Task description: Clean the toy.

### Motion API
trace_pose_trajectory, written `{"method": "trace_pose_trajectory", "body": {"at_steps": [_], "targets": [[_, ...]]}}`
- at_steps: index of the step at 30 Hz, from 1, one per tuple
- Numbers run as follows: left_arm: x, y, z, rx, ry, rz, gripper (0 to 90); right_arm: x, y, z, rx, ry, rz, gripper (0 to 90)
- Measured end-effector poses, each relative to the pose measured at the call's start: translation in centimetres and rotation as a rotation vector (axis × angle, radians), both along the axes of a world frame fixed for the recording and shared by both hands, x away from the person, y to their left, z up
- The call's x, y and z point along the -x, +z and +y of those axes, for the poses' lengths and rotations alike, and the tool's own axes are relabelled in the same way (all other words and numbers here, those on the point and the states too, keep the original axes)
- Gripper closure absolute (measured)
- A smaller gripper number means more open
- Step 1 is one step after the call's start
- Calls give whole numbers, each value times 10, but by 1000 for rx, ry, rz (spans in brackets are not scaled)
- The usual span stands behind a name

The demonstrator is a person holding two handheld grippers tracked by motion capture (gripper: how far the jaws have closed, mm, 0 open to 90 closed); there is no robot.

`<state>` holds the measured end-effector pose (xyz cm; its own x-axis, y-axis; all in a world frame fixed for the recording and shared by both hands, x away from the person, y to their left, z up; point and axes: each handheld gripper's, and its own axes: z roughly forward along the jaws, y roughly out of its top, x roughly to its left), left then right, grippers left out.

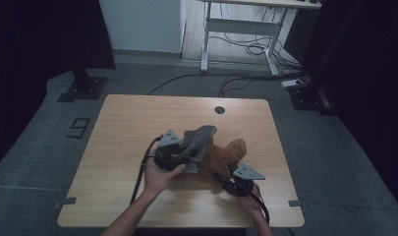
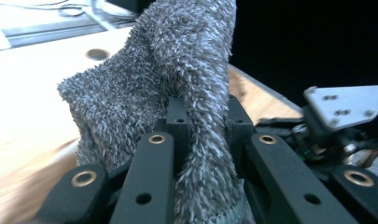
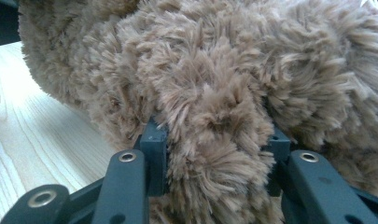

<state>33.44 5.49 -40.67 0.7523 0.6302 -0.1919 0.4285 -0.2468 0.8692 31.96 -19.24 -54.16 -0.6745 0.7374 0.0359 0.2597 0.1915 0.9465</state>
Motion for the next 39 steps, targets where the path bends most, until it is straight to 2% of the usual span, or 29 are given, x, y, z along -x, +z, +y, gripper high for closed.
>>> {"method": "trace_pose_trajectory", "body": {"at_steps": [1, 3, 4, 7, 8, 10, 12, 15, 19, 22, 24, 27, 29, 32, 34, 36, 39], "targets": [[-1, -2, -9, -3, -11, 3, 769, 0, 0, 0, -2, 0, 0, 570], [-3, -7, -32, -36, -32, 6, 769, 0, -1, 0, -12, -5, 2, 570], [-6, -11, -46, -69, -37, 14, 770, 0, -1, 0, -14, -5, 3, 570], [-13, -23, -68, -141, -36, 37, 770, 0, -1, 0, -11, -5, -5, 570], [-15, -27, -74, -167, -29, 41, 770, 0, -2, 0, -12, -5, -7, 570], [-20, -36, -79, -181, -22, 67, 770, 0, -2, 0, -7, -9, -16, 571], [-20, -43, -82, -208, -17, 47, 771, 1, -2, 1, 7, -9, -17, 571], [-17, -42, -80, -226, -11, 32, 775, 1, -3, 2, 18, -9, -19, 575], [-18, -40, -63, -202, 9, 41, 775, 1, -2, 3, 26, -10, -17, 580], [-17, -37, -45, -201, 42, 25, 775, 2, -2, 2, 30, -9, -15, 581], [-18, -37, -28, -194, 70, 23, 774, 2, -3, 1, 26, -9, -13, 581], [-19, -37, 2, -132, 86, 54, 774, 2, -2, 1, 27, -4, -11, 581], [-16, -36, 17, -105, 99, 50, 774, 2, -2, 2, 25, -8, -12, 581], [-11, -31, 38, -102, 131, 25, 770, 2, -2, 1, 17, -14, -4, 580], [-11, -30, 52, -106, 162, 22, 769, 2, -2, 0, 12, -13, 0, 579], [-14, -33, 68, -104, 188, 41, 768, 2, -2, 0, 11, -11, -1, 577], [-17, -40, 87, -74, 213, 82, 765, 2, -2, 0, 10, -7, -4, 573]]}}
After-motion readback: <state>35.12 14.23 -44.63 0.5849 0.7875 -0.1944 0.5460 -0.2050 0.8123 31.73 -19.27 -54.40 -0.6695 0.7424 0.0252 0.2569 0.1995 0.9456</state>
